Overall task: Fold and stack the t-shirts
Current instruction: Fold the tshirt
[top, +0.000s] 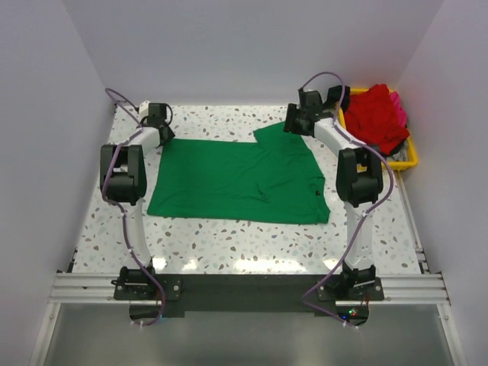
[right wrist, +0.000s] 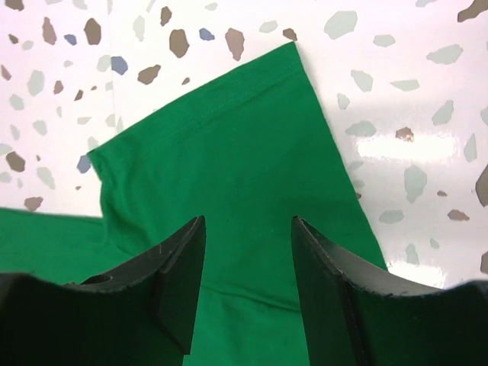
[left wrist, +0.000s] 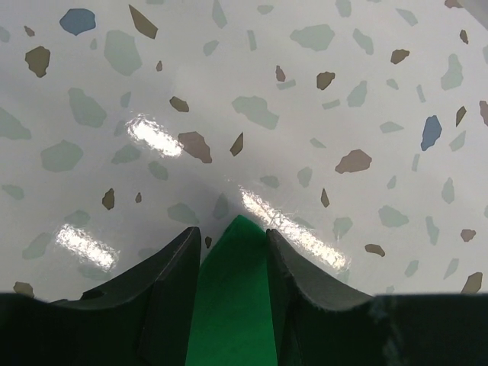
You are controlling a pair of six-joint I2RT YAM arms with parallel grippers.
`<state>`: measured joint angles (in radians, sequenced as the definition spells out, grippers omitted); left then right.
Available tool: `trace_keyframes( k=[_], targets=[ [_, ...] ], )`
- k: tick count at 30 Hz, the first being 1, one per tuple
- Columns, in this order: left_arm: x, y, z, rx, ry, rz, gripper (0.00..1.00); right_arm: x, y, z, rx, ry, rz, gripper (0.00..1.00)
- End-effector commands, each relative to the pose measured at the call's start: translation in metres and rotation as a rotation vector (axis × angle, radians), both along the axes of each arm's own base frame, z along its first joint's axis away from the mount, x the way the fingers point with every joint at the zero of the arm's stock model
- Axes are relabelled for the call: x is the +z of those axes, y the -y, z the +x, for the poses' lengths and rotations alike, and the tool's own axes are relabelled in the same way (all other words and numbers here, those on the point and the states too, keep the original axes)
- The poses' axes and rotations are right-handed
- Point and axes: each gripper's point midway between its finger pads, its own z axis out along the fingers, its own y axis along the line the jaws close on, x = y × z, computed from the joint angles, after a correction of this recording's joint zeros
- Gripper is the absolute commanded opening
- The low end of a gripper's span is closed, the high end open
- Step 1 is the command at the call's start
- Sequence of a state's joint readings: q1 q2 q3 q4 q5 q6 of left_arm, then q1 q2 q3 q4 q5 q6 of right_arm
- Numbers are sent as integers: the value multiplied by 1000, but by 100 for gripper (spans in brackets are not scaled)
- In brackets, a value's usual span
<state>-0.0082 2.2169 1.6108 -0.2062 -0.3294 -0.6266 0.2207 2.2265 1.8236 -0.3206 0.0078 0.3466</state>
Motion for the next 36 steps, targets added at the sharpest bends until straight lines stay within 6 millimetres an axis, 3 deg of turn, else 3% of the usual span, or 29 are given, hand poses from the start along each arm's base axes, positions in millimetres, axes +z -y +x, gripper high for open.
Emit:
trace_keyframes(
  k=[1,7,17,26,36],
  targets=[
    [15,0,18,-13,50,39,44,13,1,21,20,62,-12,53],
    [10,-2,17,-5,27,69,43,-5,9,31,12,42,-55,53],
    [7,-4,18,-8,-8,120,40,-12,14,46,14,46,-112,54],
    [7,-3,17,-25,-15,134,31,-20,21,58,19,40,-168,60],
    [7,0,17,-39,-8,130,22,-38,15,63,39,24,-158,61]
  ],
)
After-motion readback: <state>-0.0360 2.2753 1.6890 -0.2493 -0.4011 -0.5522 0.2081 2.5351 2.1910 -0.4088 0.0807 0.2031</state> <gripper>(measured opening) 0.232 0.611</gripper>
